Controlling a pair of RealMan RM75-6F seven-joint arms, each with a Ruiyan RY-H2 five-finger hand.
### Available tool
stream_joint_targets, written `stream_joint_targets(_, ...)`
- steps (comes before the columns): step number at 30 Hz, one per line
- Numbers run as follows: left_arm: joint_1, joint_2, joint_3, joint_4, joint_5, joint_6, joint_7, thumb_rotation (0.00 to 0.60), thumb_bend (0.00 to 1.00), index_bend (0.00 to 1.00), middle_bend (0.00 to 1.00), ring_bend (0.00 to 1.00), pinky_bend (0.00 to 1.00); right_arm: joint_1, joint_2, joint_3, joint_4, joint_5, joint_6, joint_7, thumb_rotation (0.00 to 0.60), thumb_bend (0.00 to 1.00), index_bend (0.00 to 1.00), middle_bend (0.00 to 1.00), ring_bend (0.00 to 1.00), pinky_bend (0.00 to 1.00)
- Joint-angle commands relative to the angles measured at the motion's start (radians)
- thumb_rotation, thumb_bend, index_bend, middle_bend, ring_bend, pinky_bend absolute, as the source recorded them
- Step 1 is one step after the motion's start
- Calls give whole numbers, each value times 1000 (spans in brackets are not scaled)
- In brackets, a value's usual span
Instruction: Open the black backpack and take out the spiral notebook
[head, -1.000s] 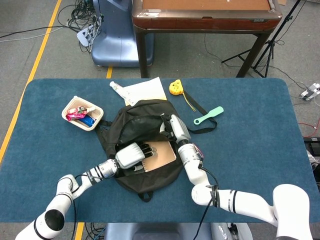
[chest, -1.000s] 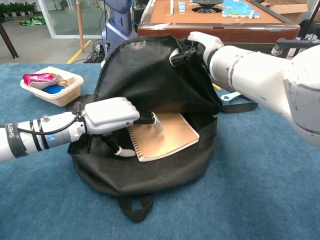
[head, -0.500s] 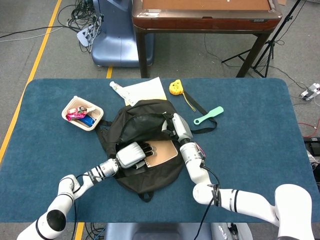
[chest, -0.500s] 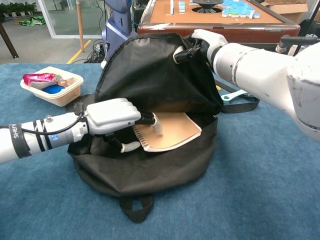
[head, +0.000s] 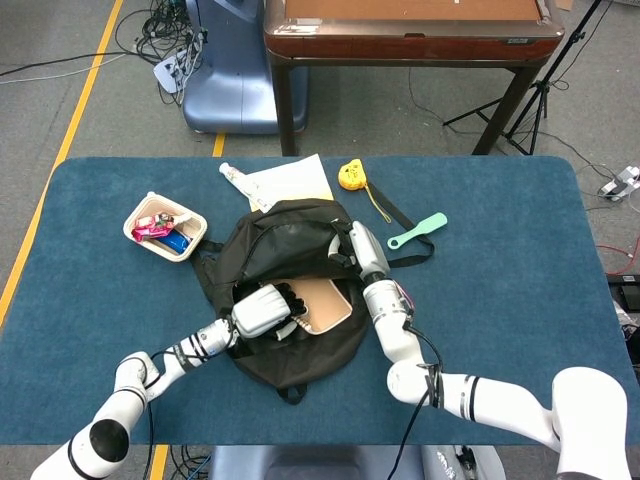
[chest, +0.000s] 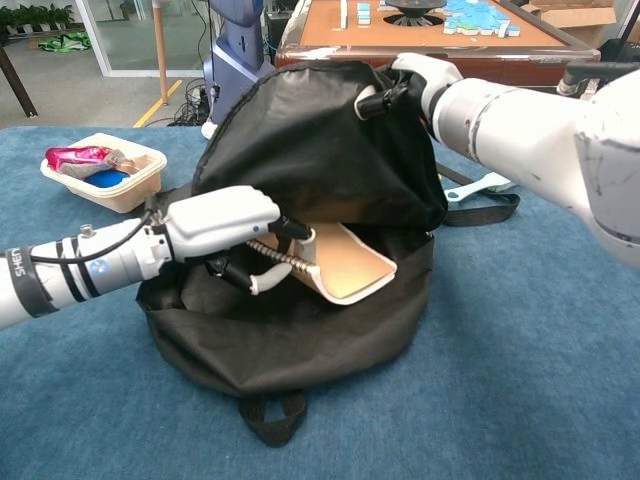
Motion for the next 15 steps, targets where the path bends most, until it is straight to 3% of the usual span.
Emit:
stream_joint_targets(1,19,16,-12,-26,-11,69,-42,600,542,574,617,498,367,1,0,-1,4,3,-3,0,600,912,586,370,280,234)
stream_joint_targets(10,57,92,-51,-130,-41,227,-95,600,542,595,645,529,417,-8,10,-9,-3,-1,-26,20,600,912,586,369,274,234)
stream_joint_targets(15,74,162,-79,-241,-55,302,-103,600,542,607,661,552,456,-27,28,-23,-25,-19,-42,40,600,912,585,367,270,234)
